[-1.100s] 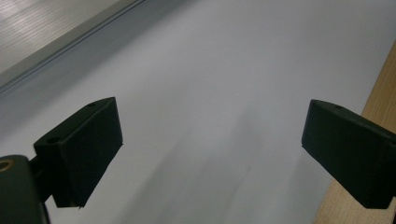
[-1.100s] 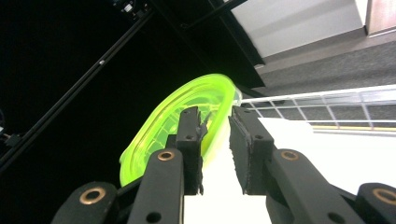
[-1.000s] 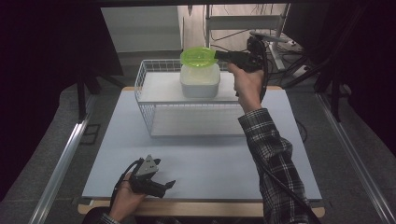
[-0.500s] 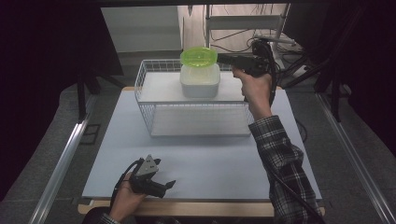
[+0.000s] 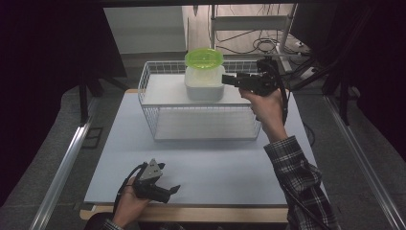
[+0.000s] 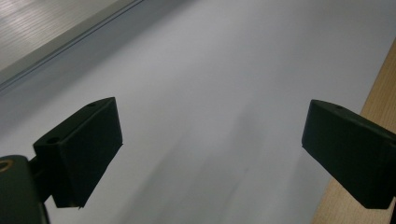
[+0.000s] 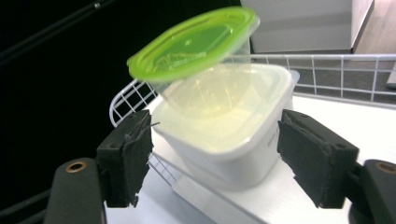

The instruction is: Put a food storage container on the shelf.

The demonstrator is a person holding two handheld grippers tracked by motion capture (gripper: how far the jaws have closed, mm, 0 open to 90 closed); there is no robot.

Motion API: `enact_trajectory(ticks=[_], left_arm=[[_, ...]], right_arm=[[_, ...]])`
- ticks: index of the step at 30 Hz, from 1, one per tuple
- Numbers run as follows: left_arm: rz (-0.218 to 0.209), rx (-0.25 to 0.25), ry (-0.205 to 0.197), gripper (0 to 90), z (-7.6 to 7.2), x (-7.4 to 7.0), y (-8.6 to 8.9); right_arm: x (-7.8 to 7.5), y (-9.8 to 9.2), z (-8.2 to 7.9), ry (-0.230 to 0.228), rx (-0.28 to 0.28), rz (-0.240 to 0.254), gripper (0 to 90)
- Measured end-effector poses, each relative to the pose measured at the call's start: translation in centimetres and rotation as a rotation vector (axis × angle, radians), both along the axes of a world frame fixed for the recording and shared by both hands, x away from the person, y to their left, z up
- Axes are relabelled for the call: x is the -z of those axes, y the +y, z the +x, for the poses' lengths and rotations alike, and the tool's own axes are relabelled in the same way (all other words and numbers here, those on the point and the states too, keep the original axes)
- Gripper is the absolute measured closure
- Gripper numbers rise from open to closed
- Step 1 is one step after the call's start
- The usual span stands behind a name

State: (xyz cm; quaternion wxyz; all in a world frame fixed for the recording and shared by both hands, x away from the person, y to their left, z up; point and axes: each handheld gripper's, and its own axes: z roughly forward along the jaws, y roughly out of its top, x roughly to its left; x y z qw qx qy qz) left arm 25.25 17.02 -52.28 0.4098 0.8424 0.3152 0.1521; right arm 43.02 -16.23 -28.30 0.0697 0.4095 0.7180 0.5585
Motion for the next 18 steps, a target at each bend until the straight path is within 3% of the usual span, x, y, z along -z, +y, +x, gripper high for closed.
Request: enact_trajectory(ticks=[11,18], left_arm=[[0.0,0.001,-0.001,4.6,0.0,0.1,-0.1],[-0.007,0.002,0.0,4.5,0.0,0.0,-0.1]], right_arm=[[2.3,-0.6,-1.7,-0.045,-0.022,-0.058,20.5],[3.4,-0.8,-3.0,-0.097,-0.022,-0.124,17.2]])
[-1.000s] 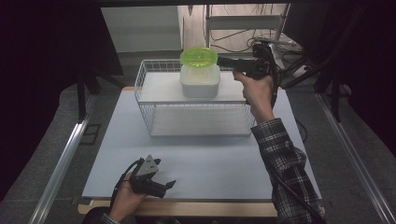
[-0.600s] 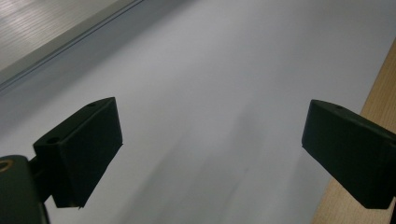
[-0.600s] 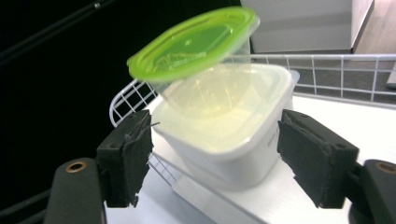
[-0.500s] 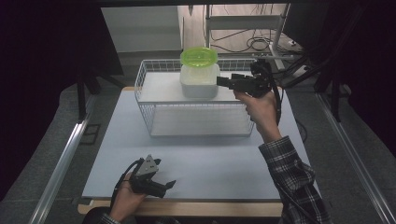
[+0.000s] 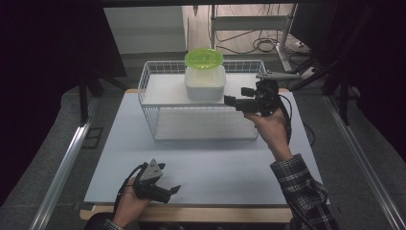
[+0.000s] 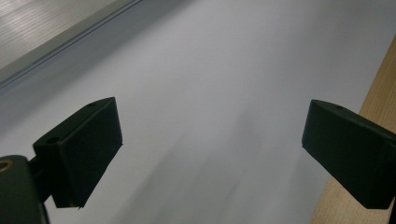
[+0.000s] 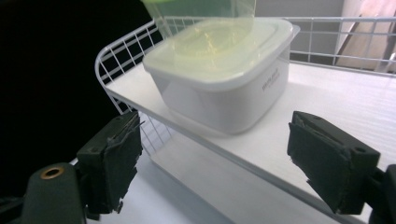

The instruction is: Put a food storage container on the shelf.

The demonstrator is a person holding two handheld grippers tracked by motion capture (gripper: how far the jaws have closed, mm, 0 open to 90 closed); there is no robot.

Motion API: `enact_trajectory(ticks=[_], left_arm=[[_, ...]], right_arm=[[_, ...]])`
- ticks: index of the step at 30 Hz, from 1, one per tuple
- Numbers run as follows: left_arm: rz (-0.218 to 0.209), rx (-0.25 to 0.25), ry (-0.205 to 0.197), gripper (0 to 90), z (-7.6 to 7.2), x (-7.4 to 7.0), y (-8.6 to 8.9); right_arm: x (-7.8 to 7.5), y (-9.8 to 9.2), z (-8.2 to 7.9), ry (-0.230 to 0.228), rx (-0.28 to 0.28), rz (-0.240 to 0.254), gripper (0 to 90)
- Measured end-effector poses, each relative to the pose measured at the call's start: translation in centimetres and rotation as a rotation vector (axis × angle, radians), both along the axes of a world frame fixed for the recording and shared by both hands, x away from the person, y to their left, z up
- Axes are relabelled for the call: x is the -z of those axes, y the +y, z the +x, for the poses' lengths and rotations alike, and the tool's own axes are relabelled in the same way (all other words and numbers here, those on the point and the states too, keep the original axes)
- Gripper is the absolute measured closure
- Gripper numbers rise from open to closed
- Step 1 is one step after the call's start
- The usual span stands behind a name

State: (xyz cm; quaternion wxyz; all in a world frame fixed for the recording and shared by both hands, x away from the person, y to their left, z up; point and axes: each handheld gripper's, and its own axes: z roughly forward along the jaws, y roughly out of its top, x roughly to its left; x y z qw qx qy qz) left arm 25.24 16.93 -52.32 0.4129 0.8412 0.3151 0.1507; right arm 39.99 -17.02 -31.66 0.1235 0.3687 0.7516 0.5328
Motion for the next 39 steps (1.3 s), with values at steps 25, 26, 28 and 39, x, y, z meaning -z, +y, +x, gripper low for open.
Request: enact_trajectory(ticks=[25,26,28,39], left_arm=[[-0.052,0.006,0.024,4.1,0.1,-0.2,0.2],[-0.05,0.006,0.022,4.1,0.1,-0.1,0.2],[-0.045,0.006,0.018,4.1,0.0,-0.1,0.2],[-0.05,0.01,0.014,4.0,0.0,-0.1,0.1]], right_arm=[[5.3,-0.1,-3.4,-0.091,-0.028,-0.116,5.6],[5.5,-0.2,-3.5,-0.091,-0.028,-0.121,5.0],[6.2,-0.3,-3.6,-0.089,-0.032,-0.127,3.6],[8.1,-1.0,-5.0,-0.086,-0.059,-0.162,1.6]])
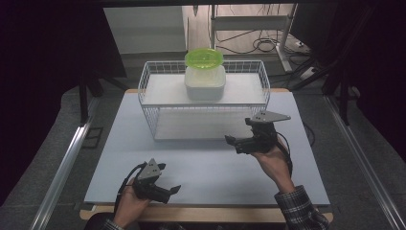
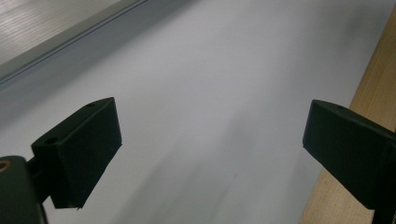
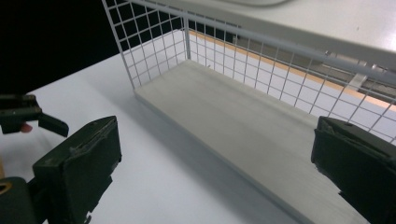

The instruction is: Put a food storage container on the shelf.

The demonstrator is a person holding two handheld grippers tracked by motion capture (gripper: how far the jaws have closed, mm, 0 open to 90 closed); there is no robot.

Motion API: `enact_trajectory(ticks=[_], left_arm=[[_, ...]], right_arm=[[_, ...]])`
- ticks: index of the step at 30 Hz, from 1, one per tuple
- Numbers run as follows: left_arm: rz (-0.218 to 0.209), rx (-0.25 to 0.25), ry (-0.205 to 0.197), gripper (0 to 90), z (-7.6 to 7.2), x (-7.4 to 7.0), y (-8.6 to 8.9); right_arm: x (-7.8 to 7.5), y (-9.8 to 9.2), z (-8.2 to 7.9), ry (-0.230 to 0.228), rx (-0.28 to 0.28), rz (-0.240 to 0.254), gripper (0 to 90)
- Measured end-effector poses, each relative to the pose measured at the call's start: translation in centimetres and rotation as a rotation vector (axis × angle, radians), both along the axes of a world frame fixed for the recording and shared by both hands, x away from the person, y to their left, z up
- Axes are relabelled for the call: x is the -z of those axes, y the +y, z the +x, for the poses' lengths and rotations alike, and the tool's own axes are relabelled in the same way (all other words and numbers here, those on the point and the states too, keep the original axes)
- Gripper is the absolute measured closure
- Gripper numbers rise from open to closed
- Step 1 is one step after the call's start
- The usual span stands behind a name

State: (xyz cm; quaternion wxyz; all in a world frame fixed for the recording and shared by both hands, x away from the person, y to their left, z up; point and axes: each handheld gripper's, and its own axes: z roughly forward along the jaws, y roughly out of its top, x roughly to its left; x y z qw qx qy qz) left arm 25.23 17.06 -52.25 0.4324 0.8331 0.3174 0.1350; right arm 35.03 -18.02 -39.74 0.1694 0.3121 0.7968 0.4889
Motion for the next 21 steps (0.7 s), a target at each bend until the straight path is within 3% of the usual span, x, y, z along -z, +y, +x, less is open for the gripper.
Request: enact_trajectory(ticks=[8,21], left_arm=[[-0.001,0.0,-0.002,4.0,0.0,0.0,0.0],[-0.023,-0.007,0.004,3.3,0.0,-0.2,0.2]], right_arm=[[0.9,-0.3,-1.5,-0.006,-0.009,0.008,0.6],[4.1,-1.5,-3.0,0.021,0.008,-0.062,0.1]])
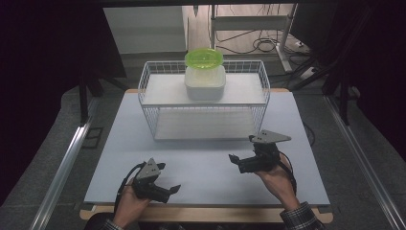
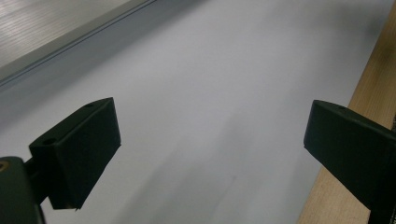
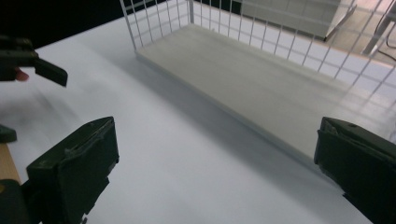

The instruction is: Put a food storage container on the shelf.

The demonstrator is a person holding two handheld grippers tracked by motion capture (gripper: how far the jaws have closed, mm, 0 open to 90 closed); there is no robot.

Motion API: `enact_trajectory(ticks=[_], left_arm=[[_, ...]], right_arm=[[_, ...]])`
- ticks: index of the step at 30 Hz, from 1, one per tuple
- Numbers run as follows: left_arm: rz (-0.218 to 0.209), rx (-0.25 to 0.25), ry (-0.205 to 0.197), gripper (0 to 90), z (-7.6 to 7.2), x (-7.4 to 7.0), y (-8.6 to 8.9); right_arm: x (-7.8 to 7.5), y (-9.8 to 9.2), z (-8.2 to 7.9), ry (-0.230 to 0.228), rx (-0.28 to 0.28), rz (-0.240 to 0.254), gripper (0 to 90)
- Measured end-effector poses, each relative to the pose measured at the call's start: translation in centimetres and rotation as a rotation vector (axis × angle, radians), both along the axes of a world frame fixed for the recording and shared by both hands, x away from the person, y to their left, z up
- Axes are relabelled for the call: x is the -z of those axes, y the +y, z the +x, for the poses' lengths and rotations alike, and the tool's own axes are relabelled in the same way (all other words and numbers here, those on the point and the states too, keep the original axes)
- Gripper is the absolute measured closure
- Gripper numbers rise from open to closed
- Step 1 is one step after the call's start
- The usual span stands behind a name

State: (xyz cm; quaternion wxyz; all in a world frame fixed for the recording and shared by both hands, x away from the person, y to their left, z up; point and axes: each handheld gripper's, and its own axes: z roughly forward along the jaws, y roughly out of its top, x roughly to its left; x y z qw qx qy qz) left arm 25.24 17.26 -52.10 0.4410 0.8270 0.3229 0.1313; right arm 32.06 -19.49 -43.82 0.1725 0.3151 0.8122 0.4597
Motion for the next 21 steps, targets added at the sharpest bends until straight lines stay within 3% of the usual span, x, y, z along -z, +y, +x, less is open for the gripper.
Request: enact_trajectory(ticks=[10,21], left_arm=[[0.0,-0.008,0.002,2.8,0.1,0.0,0.0],[0.007,-0.012,0.0,2.7,0.1,0.1,0.0]], right_arm=[[2.5,-2.0,-0.7,0.046,0.04,-0.028,0.1],[4.2,-3.1,-1.4,0.072,0.062,-0.064,0.1]])
